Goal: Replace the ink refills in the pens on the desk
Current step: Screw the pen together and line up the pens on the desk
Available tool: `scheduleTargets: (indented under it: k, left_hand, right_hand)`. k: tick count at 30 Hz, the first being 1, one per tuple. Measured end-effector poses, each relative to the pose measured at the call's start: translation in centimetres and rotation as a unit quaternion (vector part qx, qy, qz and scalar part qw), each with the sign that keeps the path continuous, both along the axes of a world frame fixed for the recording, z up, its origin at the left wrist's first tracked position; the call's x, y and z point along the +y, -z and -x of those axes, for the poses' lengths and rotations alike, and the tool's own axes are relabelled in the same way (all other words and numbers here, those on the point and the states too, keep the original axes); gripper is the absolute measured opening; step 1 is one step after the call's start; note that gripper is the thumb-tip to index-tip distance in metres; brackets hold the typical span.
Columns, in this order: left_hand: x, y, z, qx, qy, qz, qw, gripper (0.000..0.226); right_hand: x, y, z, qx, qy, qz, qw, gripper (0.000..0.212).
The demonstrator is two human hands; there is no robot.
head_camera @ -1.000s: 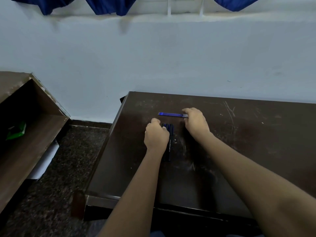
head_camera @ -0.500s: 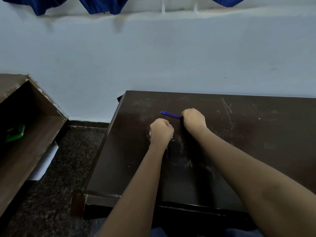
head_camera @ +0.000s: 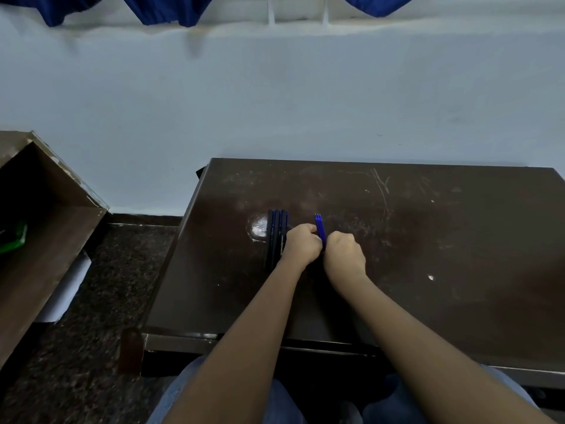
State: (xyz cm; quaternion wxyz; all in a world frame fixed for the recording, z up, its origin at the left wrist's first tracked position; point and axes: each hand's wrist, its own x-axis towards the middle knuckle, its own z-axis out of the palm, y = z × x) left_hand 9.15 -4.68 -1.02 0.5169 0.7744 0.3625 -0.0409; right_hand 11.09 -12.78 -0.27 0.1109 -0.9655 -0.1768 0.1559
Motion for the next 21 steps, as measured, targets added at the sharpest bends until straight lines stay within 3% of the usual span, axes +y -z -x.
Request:
scheduleTargets:
  k: [14,21]
  left_hand:
    - [0.0,1.3,-0.8,-0.007,0.052,-0.070,0.996,0.042]
    - [0.1,1.9,-1.4,0.005,0.060,-0.062,0.996,0.044]
  right_hand:
    - [-0.5,2.0,-1.3,0.006,0.015,-0.066,0.998,0.029]
    - [-0.6,2.2,-2.1,0.029,0.031,-0.079,0.996,0.031]
